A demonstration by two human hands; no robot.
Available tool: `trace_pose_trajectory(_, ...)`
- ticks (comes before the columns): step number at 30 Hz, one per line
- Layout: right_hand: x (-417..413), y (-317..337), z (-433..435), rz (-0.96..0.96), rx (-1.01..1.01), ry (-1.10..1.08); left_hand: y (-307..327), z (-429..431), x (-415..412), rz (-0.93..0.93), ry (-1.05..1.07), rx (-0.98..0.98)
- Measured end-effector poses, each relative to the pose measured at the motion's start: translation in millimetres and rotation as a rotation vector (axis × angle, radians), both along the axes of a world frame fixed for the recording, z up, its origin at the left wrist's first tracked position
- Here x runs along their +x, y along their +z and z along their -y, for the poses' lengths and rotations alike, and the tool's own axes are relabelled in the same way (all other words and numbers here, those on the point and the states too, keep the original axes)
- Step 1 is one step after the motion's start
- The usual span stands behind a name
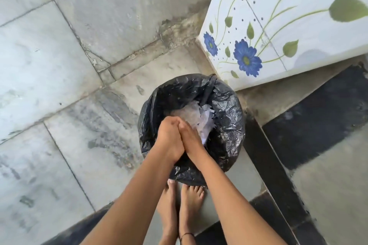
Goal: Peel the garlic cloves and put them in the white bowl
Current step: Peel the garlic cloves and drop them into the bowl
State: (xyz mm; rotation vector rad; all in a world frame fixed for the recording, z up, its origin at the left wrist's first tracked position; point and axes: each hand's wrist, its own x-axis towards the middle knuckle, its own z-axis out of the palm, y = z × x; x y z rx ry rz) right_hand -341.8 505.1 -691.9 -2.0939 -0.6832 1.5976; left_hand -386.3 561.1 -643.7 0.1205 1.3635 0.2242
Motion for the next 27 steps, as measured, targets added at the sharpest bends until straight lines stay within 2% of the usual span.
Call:
trace_pose_trajectory(1, 5.7, -0.7, -3.5, 0.102, -0.023, -0.023, 1.3, 0.5, -3.3, 0.041, 0.034, -0.002)
trace_pose_trajectory(3, 10.5, 9.5, -9.5, 0.220, 0.176, -0.272, -7.9, 0.0, -13.6, 0.029, 0.032, -0.010)
trace_pose_trajectory(4, 9.9, 19.9, -12.4, 0.164, 0.303, -0.341, -2.7, -1.3, -10.9, 0.039, -0.008, -0.043)
trace_pose_trajectory(5, 5.4, 28.2, -15.0, 0.080, 0.385, -0.292, 5.4, 0.3, -7.0, 0.061, -0.018, 0.058)
trace_pose_trajectory(6, -2.3, 27.3, -11.8, 0.004, 0.391, -0.191, -2.1, -2.6, -6.9, 0.154, 0.104, 0.098)
trace_pose_trajectory(7, -6.4, 21.2, -8.4, -0.049, 0.305, -0.119, -1.4, -2.8, -5.3, -0.035, 0.365, -0.139)
trace_pose_trajectory(8, -4.5, 13.5, -7.2, -0.042, 0.204, -0.063, -3.0, -4.6, -2.4, -0.264, 0.140, -0.010)
trace_pose_trajectory(9, 0.4, 11.3, -8.4, -0.005, 0.126, -0.019, 10.2, -6.9, -2.9, -0.347, 0.081, 0.096)
trace_pose_trajectory(10, 5.9, 9.9, -9.1, 0.023, 0.097, -0.026, 2.0, -2.4, -1.9, -0.153, 0.148, 0.061)
trace_pose_trajectory(11, 6.9, 15.1, -11.0, 0.093, 0.109, -0.092, 2.0, -3.9, -4.3, -0.081, 0.200, 0.021)
trace_pose_trajectory(13, -0.1, 28.7, -12.7, 0.163, 0.272, -0.342, -12.2, -3.0, -14.0, -0.115, 0.144, -0.005)
trace_pose_trajectory(14, -4.4, 34.1, -14.1, 0.163, 0.381, -0.373, -10.0, -2.3, -12.5, -0.043, 0.106, -0.086)
trace_pose_trajectory(15, -10.3, 35.6, -11.8, 0.103, 0.454, -0.315, -1.3, 1.5, -8.1, 0.012, 0.035, -0.001)
trace_pose_trajectory(16, -15.6, 29.6, -7.6, 0.012, 0.432, -0.218, -11.9, -1.6, -9.5, 0.168, 0.154, 0.029)
trace_pose_trajectory(17, -15.3, 21.9, -4.9, -0.077, 0.310, -0.129, -4.2, -5.4, -12.3, 0.063, 0.342, -0.144)
trace_pose_trajectory(18, -8.4, 12.5, -4.3, -0.096, 0.156, -0.058, -1.9, -5.3, -15.9, -0.240, 0.072, 0.033)
trace_pose_trajectory(19, 0.0, 7.6, -4.1, -0.049, 0.004, -0.015, 15.2, 3.0, -14.0, -0.269, -0.056, 0.200)
trace_pose_trajectory(20, 7.3, 6.5, -3.3, 0.073, -0.134, -0.018, 12.9, 7.1, -17.5, -0.081, -0.014, 0.152)
trace_pose_trajectory(21, 11.1, 9.4, -4.1, 0.198, -0.184, -0.061, 14.0, 7.5, -20.2, -0.011, 0.060, 0.118)
trace_pose_trajectory(22, 11.6, 17.7, -3.4, 0.235, -0.133, -0.138, 15.2, 7.7, -27.6, -0.009, 0.053, 0.103)
trace_pose_trajectory(24, 9.1, 37.0, -4.7, 0.145, 0.033, -0.285, 8.1, 13.2, -29.3, -0.075, 0.032, 0.085)
trace_pose_trajectory(27, 8.8, 75.3, 4.5, 0.091, 0.115, -0.347, 25.9, 15.5, -26.6, -0.054, -0.039, 0.108)
